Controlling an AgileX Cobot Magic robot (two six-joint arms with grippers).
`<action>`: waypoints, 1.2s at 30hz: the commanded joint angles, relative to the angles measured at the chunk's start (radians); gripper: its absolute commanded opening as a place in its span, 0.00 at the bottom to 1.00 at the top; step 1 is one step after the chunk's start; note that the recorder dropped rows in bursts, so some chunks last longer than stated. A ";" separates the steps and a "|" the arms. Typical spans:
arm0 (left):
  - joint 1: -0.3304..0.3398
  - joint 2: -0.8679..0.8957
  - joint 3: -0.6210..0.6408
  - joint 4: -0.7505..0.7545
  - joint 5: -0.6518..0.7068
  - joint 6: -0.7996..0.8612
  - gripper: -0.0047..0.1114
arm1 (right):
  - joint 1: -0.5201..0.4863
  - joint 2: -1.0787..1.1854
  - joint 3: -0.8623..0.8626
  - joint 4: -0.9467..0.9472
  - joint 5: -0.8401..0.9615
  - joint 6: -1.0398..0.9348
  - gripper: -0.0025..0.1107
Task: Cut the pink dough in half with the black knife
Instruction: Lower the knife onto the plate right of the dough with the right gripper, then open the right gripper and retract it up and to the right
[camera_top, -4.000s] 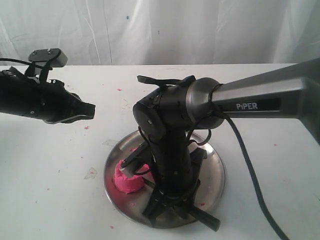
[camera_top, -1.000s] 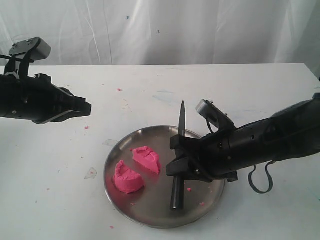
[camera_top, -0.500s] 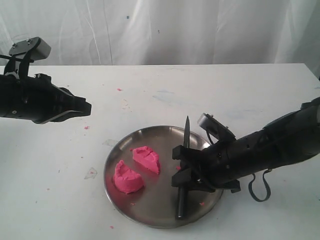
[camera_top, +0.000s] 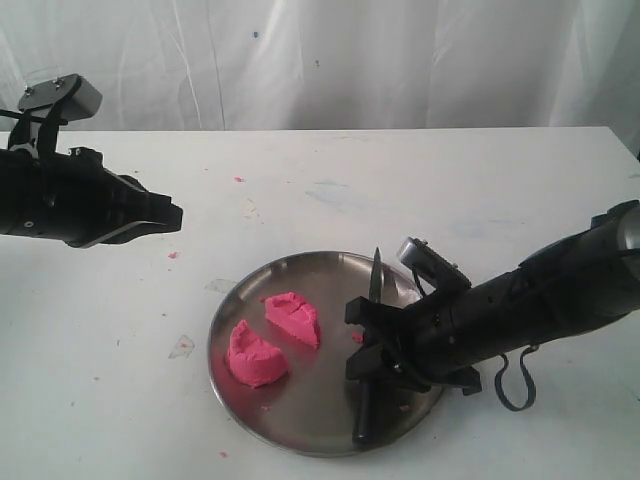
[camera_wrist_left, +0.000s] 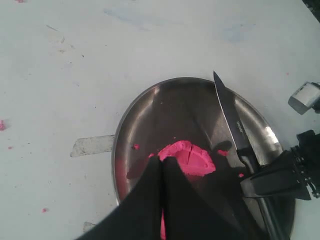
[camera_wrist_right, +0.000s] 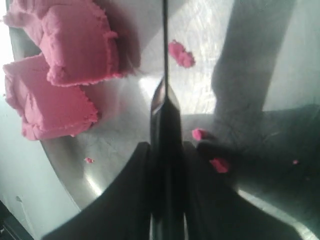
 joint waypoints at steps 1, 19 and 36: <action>0.001 -0.013 0.005 -0.012 0.006 -0.001 0.04 | -0.004 -0.006 0.005 -0.007 -0.018 -0.011 0.23; 0.001 -0.013 0.005 -0.012 0.006 -0.001 0.04 | -0.014 -0.241 0.103 -0.096 -0.154 -0.011 0.26; 0.001 -0.013 0.005 -0.012 0.008 -0.001 0.04 | -0.014 -0.830 0.109 -0.337 -0.147 -0.160 0.02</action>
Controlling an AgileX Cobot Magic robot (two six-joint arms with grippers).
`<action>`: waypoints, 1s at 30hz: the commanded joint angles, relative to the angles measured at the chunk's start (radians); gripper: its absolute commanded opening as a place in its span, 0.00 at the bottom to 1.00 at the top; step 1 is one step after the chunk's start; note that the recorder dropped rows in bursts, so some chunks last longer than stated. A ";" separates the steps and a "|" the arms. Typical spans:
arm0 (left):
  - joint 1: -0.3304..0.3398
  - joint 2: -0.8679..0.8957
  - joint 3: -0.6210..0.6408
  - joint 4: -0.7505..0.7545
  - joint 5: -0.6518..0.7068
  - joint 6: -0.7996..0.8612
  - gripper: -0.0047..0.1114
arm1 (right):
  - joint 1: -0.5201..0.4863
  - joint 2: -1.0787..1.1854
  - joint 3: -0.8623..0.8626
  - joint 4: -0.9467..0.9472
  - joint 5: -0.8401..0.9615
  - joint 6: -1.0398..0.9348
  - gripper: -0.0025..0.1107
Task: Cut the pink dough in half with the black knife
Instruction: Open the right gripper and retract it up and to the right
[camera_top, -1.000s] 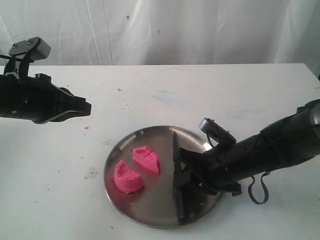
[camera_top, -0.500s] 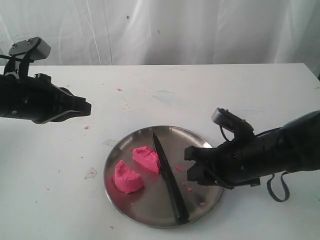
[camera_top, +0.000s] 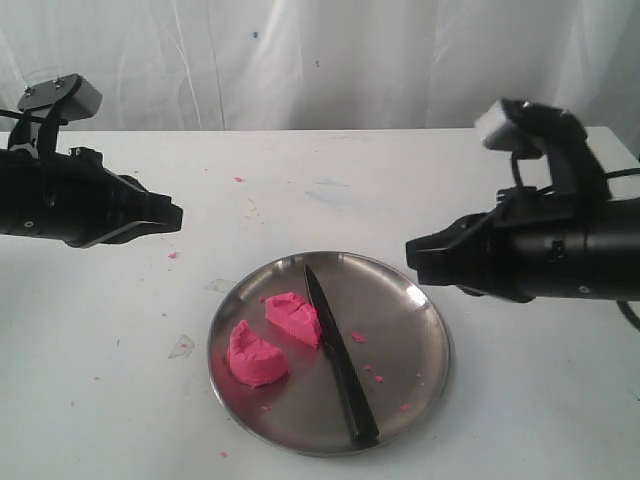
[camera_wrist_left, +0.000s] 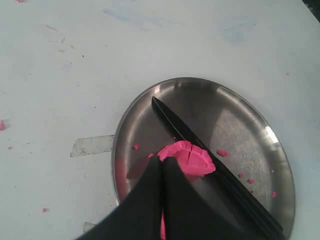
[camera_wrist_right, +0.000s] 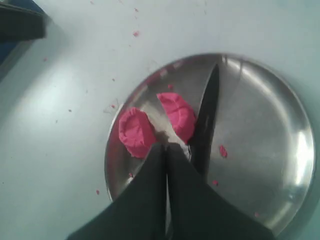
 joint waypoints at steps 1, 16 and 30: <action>0.001 -0.013 0.005 -0.012 0.009 -0.001 0.04 | -0.003 -0.148 0.006 -0.112 0.004 -0.011 0.02; 0.001 -0.013 0.005 -0.012 0.009 -0.001 0.04 | -0.001 -0.283 0.006 -0.673 0.025 0.062 0.02; 0.001 -0.013 0.005 -0.012 0.009 -0.001 0.04 | -0.001 -0.412 0.006 -0.663 0.026 0.062 0.02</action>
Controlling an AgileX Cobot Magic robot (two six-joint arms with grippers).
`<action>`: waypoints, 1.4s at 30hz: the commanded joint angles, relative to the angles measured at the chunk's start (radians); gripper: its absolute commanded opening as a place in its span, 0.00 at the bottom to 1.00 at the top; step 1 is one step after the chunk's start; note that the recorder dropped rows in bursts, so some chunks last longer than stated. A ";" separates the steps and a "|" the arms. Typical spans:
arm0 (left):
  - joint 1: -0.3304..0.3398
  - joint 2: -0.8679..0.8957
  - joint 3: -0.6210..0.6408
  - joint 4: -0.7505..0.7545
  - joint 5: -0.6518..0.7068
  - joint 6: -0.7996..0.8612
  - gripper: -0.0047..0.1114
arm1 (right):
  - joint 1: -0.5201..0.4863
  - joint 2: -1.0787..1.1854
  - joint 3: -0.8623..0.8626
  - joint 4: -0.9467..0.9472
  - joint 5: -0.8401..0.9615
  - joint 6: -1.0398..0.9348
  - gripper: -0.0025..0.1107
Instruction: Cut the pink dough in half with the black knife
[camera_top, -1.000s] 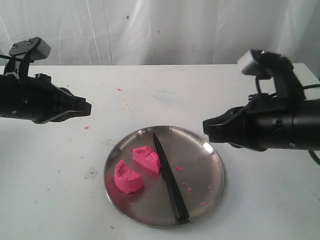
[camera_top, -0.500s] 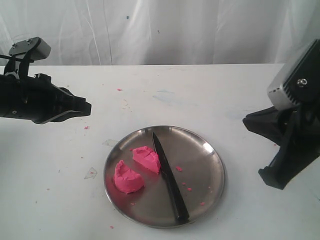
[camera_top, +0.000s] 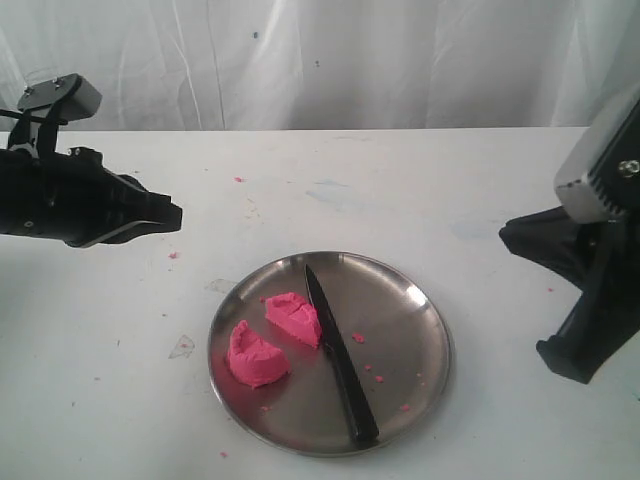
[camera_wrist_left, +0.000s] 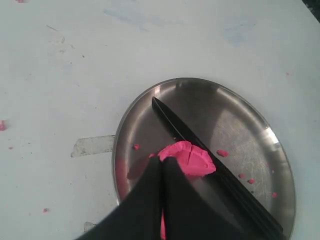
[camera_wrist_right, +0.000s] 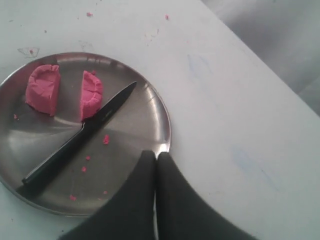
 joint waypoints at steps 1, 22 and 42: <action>0.001 -0.013 0.005 -0.012 0.009 -0.001 0.04 | -0.001 -0.105 0.004 0.006 0.000 0.005 0.02; 0.001 -0.013 0.005 -0.012 0.009 -0.001 0.04 | -0.088 -0.549 0.325 0.093 -0.265 0.702 0.02; 0.001 -0.013 0.005 -0.012 0.008 -0.001 0.04 | -0.101 -0.718 0.576 0.083 -0.441 0.673 0.02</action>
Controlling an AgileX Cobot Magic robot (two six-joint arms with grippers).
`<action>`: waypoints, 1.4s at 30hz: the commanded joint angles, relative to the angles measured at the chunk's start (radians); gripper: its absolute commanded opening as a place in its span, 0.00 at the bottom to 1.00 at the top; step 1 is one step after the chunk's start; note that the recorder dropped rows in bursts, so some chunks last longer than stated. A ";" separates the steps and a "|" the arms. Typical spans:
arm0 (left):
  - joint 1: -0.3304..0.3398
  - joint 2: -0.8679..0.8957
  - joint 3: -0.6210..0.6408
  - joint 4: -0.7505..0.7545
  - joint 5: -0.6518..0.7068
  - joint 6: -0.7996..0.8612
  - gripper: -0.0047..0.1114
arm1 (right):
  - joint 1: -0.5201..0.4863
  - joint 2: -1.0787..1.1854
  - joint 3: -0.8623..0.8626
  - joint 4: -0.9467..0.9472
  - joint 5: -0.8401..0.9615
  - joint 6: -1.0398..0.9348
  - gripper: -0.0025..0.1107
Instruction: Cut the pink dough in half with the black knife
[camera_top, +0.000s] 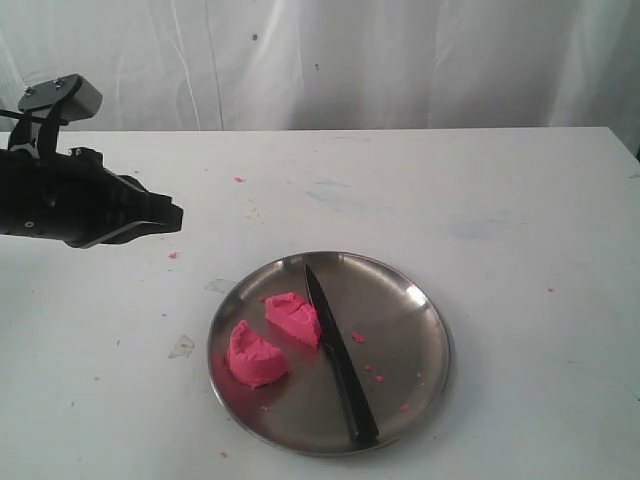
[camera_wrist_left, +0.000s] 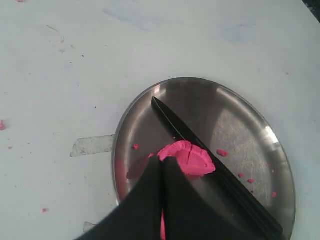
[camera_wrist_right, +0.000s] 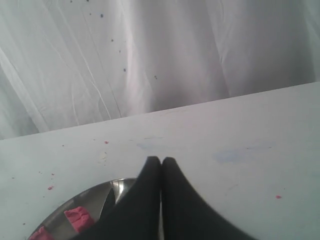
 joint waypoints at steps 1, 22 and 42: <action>0.001 -0.013 0.005 -0.012 0.008 -0.001 0.04 | -0.007 -0.004 0.014 -0.030 -0.007 -0.005 0.02; 0.001 -0.013 0.005 -0.012 0.008 -0.001 0.04 | -0.007 -0.090 0.075 -0.531 0.029 0.320 0.02; 0.001 -0.013 0.005 -0.012 0.008 -0.001 0.04 | -0.007 -0.090 0.075 -0.523 0.037 0.326 0.02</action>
